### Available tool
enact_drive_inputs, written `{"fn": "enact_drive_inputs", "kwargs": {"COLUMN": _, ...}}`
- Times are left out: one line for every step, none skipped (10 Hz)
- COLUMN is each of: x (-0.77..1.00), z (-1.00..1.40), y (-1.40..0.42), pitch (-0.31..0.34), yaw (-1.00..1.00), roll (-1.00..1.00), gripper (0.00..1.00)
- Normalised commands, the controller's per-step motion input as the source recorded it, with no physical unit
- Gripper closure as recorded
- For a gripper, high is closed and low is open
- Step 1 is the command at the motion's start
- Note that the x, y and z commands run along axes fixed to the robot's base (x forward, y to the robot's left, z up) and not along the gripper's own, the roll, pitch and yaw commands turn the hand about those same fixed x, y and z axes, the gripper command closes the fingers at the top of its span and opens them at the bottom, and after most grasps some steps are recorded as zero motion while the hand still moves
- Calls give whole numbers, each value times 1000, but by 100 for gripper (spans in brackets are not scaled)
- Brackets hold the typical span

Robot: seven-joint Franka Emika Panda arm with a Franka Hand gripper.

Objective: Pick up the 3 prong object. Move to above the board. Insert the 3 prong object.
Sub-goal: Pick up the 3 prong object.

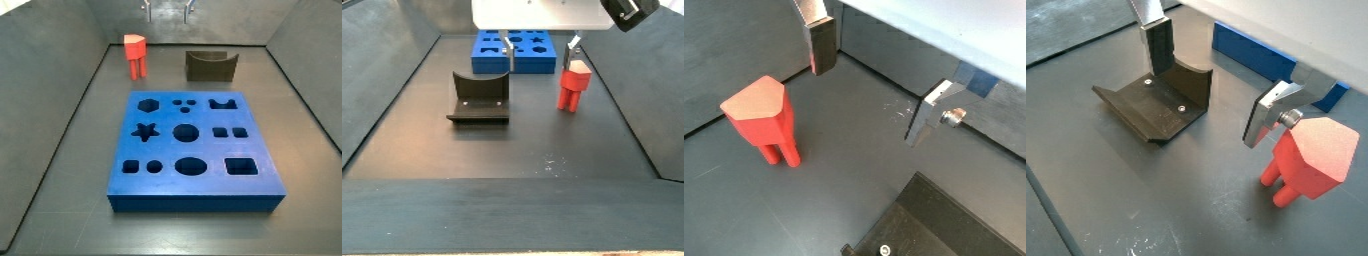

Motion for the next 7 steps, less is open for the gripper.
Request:
{"fn": "enact_drive_inputs", "kwargs": {"x": 0, "z": 0, "y": 0, "pitch": 11, "yaw": 0, "roll": 23, "gripper": 0}}
{"fn": "enact_drive_inputs", "kwargs": {"x": 0, "z": -100, "y": 0, "pitch": 0, "yaw": 0, "roll": 26, "gripper": 0}}
{"fn": "enact_drive_inputs", "kwargs": {"x": -257, "z": -160, "y": 0, "pitch": -177, "yaw": 0, "roll": -17, "gripper": 0}}
{"fn": "enact_drive_inputs", "kwargs": {"x": -563, "z": -163, "y": -20, "pitch": -337, "yaw": 0, "roll": 26, "gripper": 0}}
{"fn": "enact_drive_inputs", "kwargs": {"x": -634, "z": -194, "y": 0, "pitch": -406, "yaw": 0, "roll": 23, "gripper": 0}}
{"fn": "enact_drive_inputs", "kwargs": {"x": -606, "z": -77, "y": 0, "pitch": -354, "yaw": 14, "roll": 23, "gripper": 0}}
{"fn": "enact_drive_inputs", "kwargs": {"x": -700, "z": 0, "y": 0, "pitch": -423, "yaw": 49, "roll": 71, "gripper": 0}}
